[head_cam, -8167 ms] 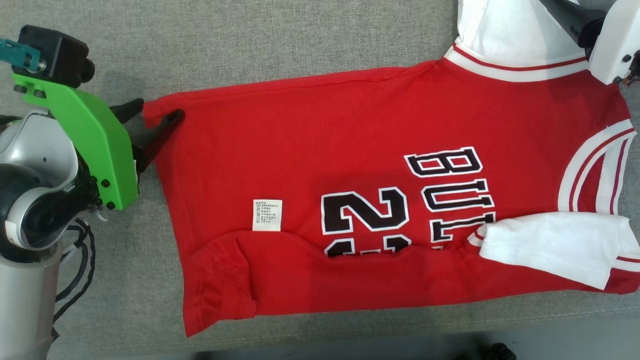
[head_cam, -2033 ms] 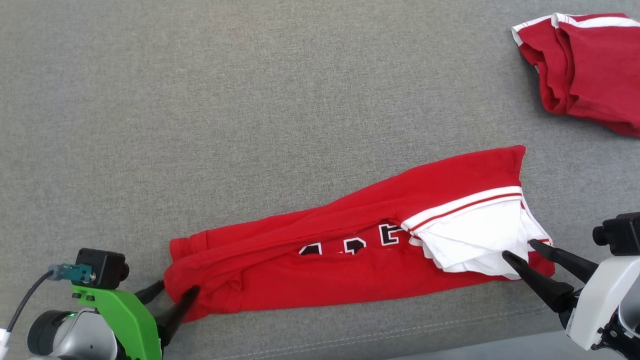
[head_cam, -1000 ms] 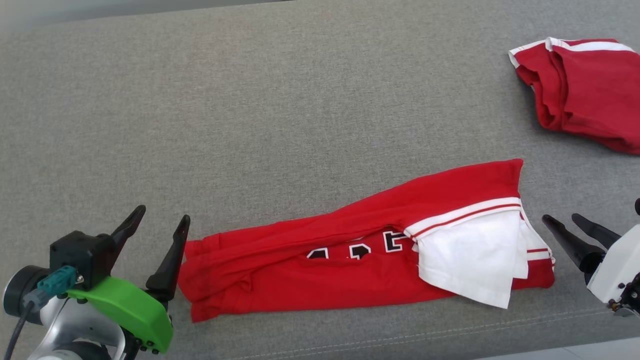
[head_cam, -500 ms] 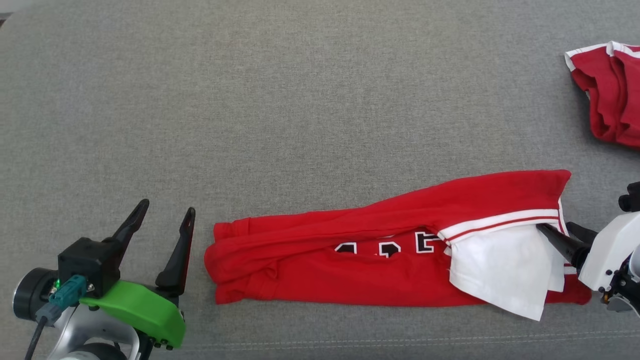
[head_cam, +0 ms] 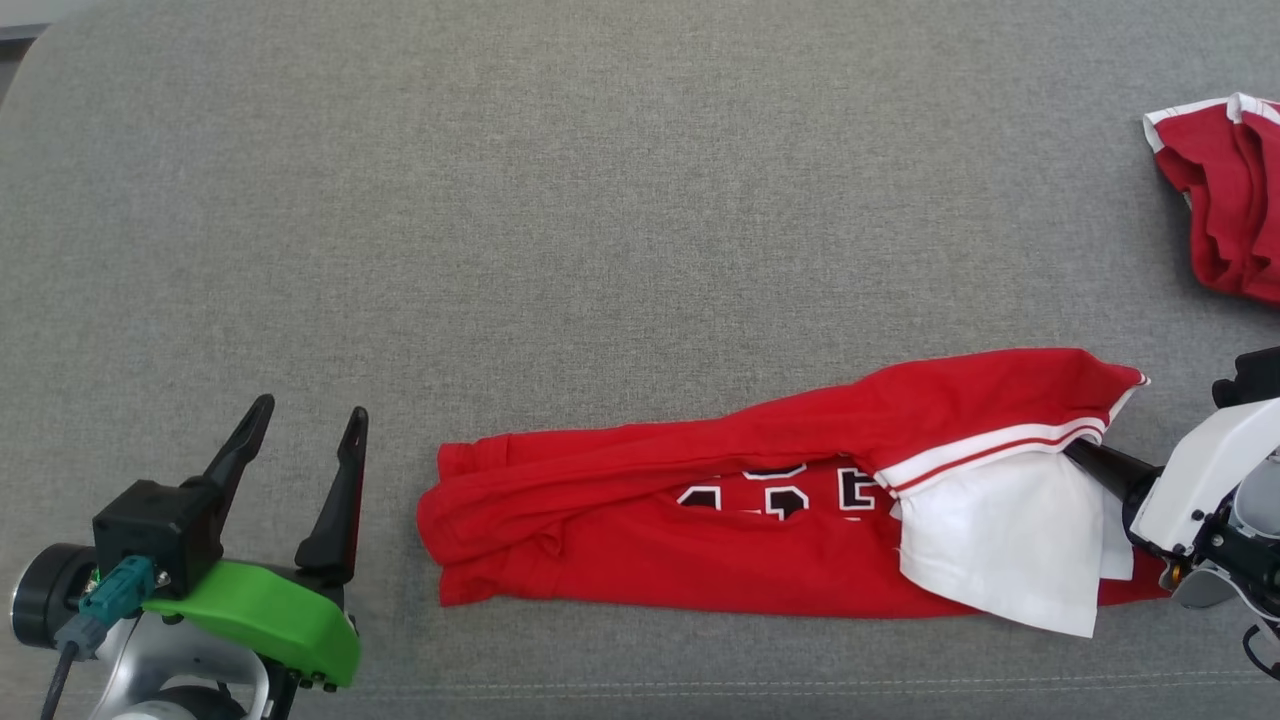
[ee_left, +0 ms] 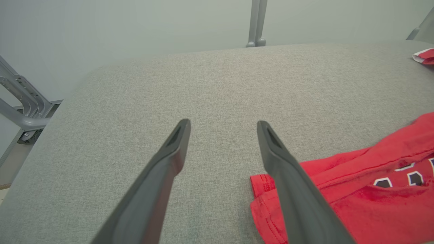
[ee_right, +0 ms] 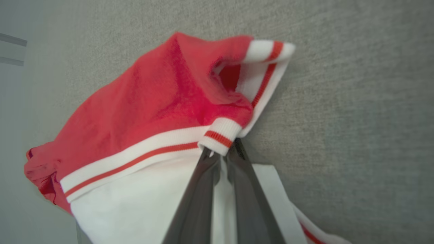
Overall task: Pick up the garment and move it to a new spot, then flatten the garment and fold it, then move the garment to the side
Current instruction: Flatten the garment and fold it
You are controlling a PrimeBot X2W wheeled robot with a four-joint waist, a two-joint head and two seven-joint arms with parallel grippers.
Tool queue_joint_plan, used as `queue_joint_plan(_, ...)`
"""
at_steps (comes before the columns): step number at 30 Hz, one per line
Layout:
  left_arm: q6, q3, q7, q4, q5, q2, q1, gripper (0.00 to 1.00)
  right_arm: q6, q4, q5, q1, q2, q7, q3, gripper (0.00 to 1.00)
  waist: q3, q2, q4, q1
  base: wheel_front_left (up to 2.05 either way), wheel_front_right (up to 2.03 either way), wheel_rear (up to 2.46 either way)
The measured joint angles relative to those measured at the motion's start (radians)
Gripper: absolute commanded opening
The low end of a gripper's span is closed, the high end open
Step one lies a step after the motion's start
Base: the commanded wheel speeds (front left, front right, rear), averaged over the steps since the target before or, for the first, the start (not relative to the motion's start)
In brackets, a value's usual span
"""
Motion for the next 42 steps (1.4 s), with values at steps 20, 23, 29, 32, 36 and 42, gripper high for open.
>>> queue_joint_plan(20, 0.012, 0.024, -0.026, 0.012, -0.023, -0.017, 0.014, 1.00, 0.016, 0.044, 0.087, -0.017, -0.200, 0.019, -0.175, 0.00, -0.042, 0.0000, -0.063, 0.0000, 0.00, 0.00, 0.00)
queue_joint_plan(23, 0.012, 0.020, -0.026, 0.012, -0.024, -0.017, 0.014, 1.00, 0.047, -0.035, 0.116, -0.016, -0.201, 0.071, -0.153, 0.00, -0.047, 0.0000, -0.069, 0.0000, 0.00, 0.00, 0.00)
queue_joint_plan(29, -0.002, -0.007, -0.024, 0.021, -0.024, -0.014, 0.013, 1.00, 0.099, -0.243, 0.156, -0.017, -0.139, 0.165, -0.057, 0.00, -0.042, 0.0000, -0.069, 0.0000, 0.00, 0.00, 0.00)
queue_joint_plan(32, -0.011, -0.020, -0.020, 0.024, -0.024, -0.014, 0.010, 1.00, 0.101, -0.336, 0.166, -0.027, -0.094, 0.187, -0.022, 0.00, -0.033, 0.0000, -0.066, 0.0000, 0.00, 0.00, 0.00)
queue_joint_plan(36, -0.022, -0.052, -0.008, 0.030, -0.023, -0.016, -0.015, 1.00, 0.103, -0.435, 0.162, -0.076, -0.016, 0.199, 0.029, 0.00, -0.017, 0.0000, -0.057, 0.0000, 0.00, 0.00, 0.00)
queue_joint_plan(42, -0.038, -0.092, -0.001, 0.048, -0.017, -0.029, -0.066, 1.00, 0.077, -0.469, 0.071, -0.121, 0.079, 0.196, 0.114, 0.00, 0.006, 0.0000, -0.024, 0.0000, 0.00, 0.00, 0.00)
